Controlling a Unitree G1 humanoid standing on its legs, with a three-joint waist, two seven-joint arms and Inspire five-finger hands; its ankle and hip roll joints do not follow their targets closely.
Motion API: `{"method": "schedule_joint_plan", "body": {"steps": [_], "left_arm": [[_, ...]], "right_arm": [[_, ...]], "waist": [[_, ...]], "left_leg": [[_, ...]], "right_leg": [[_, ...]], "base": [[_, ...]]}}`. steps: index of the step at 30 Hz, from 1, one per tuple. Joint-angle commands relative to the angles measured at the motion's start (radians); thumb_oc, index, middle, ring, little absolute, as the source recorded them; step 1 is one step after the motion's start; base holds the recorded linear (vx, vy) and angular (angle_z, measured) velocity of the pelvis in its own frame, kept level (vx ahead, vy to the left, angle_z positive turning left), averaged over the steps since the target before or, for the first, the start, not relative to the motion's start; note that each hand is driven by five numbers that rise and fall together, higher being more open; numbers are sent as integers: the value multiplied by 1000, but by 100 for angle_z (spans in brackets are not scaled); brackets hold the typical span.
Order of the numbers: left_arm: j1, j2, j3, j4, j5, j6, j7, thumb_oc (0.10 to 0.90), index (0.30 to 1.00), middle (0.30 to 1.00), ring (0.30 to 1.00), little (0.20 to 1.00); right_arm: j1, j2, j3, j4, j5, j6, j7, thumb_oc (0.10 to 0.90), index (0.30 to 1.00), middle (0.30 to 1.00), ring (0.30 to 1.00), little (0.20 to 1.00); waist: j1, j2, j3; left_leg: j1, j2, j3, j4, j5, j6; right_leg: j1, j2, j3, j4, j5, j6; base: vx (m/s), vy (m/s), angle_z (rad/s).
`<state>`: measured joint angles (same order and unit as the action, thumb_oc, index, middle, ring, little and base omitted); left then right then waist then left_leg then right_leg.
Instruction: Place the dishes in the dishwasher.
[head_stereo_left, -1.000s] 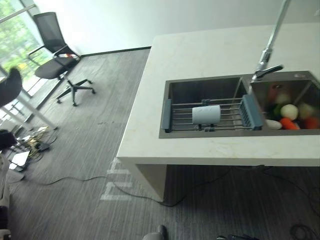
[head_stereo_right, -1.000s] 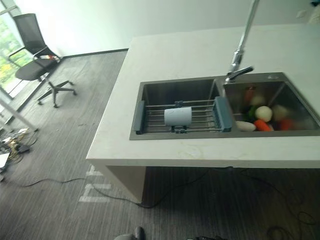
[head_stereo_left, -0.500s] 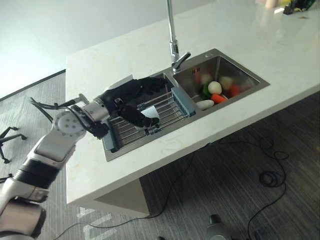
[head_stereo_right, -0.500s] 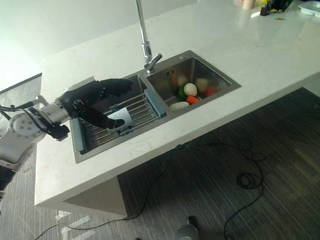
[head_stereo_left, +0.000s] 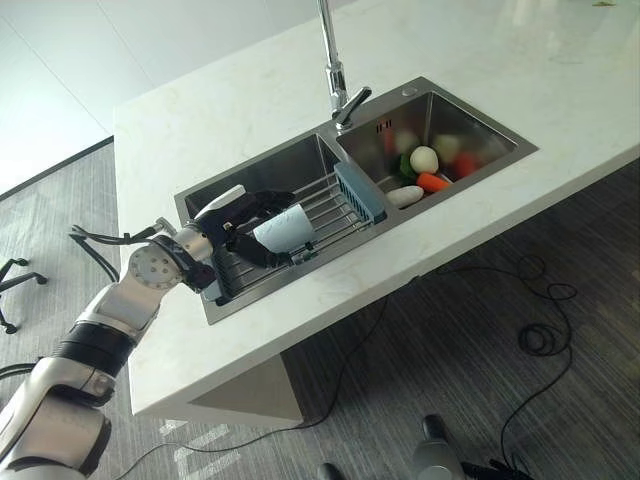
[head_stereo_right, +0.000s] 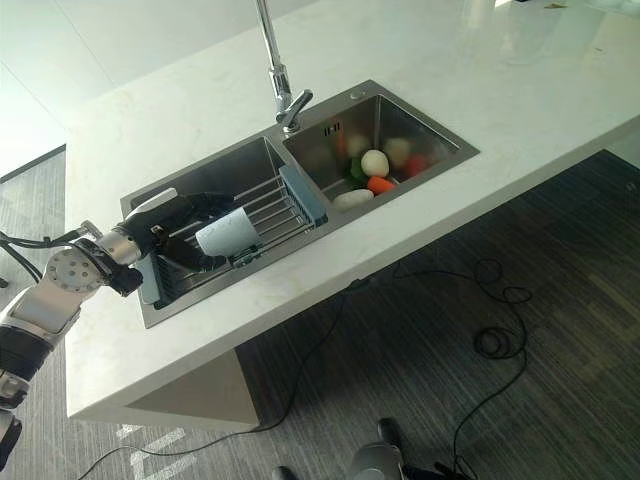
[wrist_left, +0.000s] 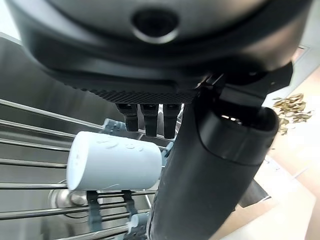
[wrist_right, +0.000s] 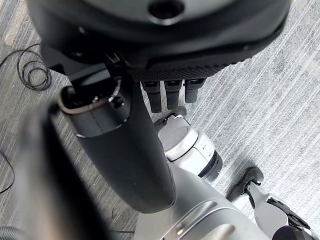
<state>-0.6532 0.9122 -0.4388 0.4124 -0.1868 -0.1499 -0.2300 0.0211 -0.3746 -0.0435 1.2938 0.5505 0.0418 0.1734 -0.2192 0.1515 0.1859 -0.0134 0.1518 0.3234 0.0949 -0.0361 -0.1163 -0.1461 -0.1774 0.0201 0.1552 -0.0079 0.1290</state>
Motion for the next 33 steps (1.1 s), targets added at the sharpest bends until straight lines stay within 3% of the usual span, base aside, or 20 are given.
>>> {"method": "schedule_joint_plan", "body": {"steps": [1, 7, 10, 18, 23, 33], "left_arm": [[-91, 10, 118, 7, 33, -93, 120, 800, 900, 900, 900, 900], [-69, -2, 119, 5, 76, -88, 147, 800, 900, 900, 900, 900], [-79, -17, 100, 27, 154, -76, 228, 800, 900, 900, 900, 900], [-74, -37, 92, 57, 198, -51, 244, 800, 900, 900, 900, 900], [-87, -38, 69, 71, 250, -12, 336, 800, 900, 900, 900, 900], [-87, -66, 60, 73, 246, 20, 366, 800, 900, 900, 900, 900]], "right_arm": [[30, -15, -14, -18, -12, -10, -1, 800, 900, 900, 900, 900], [39, -5, -12, -26, -18, -21, 1, 800, 900, 900, 900, 900], [30, -4, -1, -39, 2, -6, -8, 800, 900, 900, 900, 900], [27, -7, -10, -46, 7, 9, -20, 800, 900, 900, 900, 900], [16, -12, -9, -52, 21, 20, -30, 800, 900, 900, 900, 900], [6, -10, 0, -74, 14, 34, -49, 800, 900, 900, 900, 900]], "waist": [[-5, 6, -40], [-6, 2, -39], [-8, 1, -36], [-10, 8, -26], [-15, 14, -15], [-21, 14, 5]], "left_leg": [[-71, 24, -49, 205, -213, 24], [-74, 27, -52, 205, -215, 25], [-79, 27, -52, 205, -212, 24], [-81, 26, -50, 205, -211, 23], [-83, 24, -47, 205, -208, 22], [-85, 28, -49, 205, -203, 19]], "right_leg": [[-60, -57, 1, 145, -165, 76], [-63, -56, 3, 145, -164, 78], [-69, -58, 6, 145, -161, 79], [-74, -64, 5, 145, -157, 82], [-79, -68, 8, 145, -155, 82], [-85, -67, 14, 145, -152, 79]], "base": [[0, 0, 0], [6, -14, 0], [8, -12, 0], [0, 0, 0], [0, 0, 0], [3, -2, 0]]}}
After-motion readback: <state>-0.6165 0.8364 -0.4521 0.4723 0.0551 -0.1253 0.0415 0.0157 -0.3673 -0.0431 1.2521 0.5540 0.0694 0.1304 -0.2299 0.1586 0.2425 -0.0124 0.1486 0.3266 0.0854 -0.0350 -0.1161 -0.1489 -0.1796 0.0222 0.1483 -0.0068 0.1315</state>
